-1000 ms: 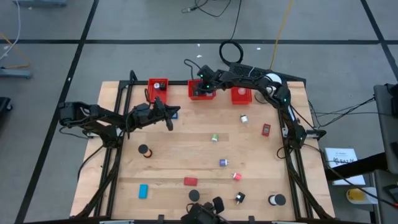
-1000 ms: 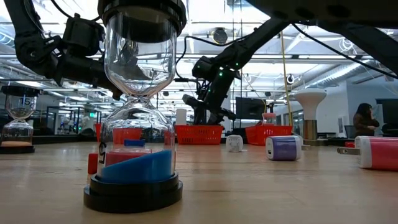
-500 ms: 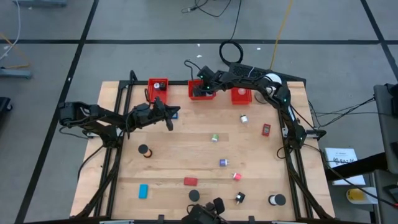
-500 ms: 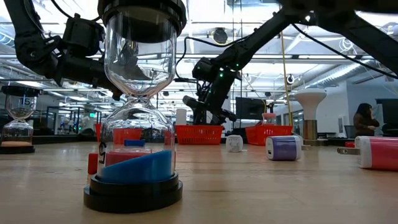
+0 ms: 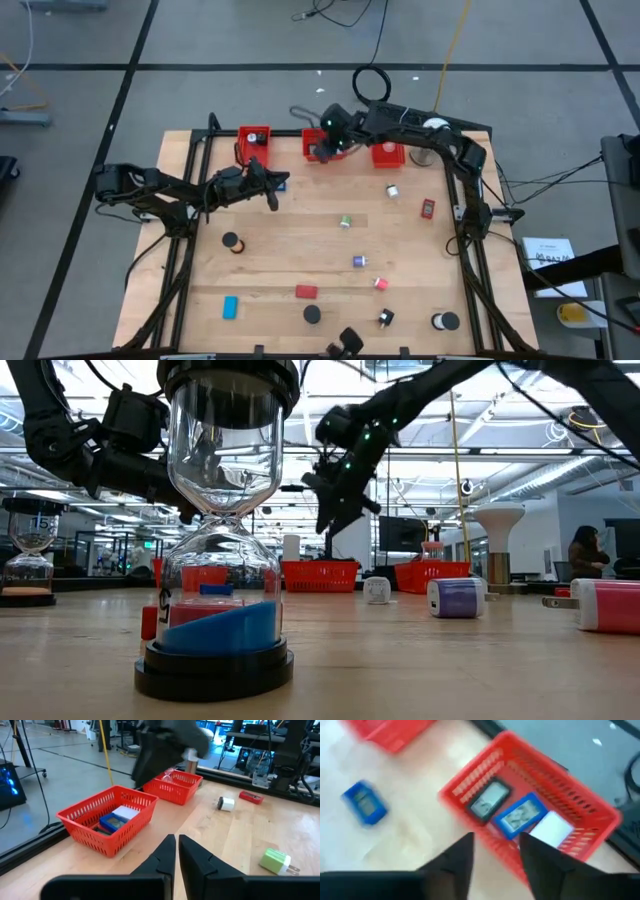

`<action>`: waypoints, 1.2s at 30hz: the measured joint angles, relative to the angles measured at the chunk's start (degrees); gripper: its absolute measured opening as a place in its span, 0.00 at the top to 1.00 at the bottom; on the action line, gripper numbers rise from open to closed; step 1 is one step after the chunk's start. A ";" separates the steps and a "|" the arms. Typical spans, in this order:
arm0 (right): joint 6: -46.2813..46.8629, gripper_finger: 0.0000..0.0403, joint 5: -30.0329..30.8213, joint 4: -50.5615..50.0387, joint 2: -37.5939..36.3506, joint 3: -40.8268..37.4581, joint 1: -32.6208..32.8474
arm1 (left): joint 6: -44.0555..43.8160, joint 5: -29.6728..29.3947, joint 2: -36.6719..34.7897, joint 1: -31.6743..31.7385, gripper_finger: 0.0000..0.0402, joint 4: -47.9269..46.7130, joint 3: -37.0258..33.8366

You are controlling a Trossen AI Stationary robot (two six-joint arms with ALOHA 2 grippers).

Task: Pick & Place Office items
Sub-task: Put the green charger adapter into the left red bin

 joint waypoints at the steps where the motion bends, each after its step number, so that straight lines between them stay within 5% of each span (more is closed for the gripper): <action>1: -0.97 0.69 0.01 1.85 -0.79 -1.56 0.84 | -0.10 0.52 0.00 0.00 0.94 0.00 0.00; 8: -3.25 0.98 -0.20 17.51 -8.26 -18.20 5.46 | -2.11 3.47 0.00 0.00 0.94 -0.83 0.00; 24: -3.23 0.99 -0.11 58.17 -29.39 -59.48 8.87 | -0.62 2.99 0.00 -0.03 0.94 -0.11 0.33; 36: -3.26 0.98 -0.12 67.46 -40.94 -71.69 10.18 | -1.85 -0.24 -0.02 -4.59 0.94 -0.30 1.22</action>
